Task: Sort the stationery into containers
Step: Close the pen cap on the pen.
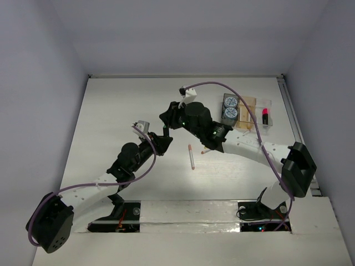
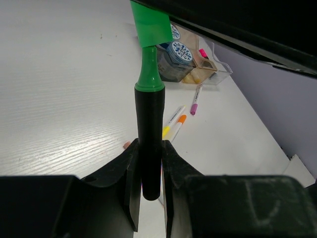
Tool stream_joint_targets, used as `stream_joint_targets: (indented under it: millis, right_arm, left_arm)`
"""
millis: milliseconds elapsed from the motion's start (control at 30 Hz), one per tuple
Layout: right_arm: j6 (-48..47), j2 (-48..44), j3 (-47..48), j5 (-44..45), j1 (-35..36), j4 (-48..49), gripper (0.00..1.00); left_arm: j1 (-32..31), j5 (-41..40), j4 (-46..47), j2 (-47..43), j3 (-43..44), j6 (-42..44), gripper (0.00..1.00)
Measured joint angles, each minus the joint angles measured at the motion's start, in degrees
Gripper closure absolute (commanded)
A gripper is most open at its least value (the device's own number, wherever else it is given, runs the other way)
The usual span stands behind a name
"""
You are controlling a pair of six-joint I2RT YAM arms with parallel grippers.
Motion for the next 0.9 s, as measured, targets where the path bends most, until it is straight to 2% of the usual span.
stream_joint_targets:
  millis: [900]
  right_arm:
    - [-1.3, 0.5, -6.8, 11.6, 4.6, 10.0, 0.93]
  left_arm:
    - [0.0, -1.6, -1.8, -0.5, 0.4, 0.1, 1.00]
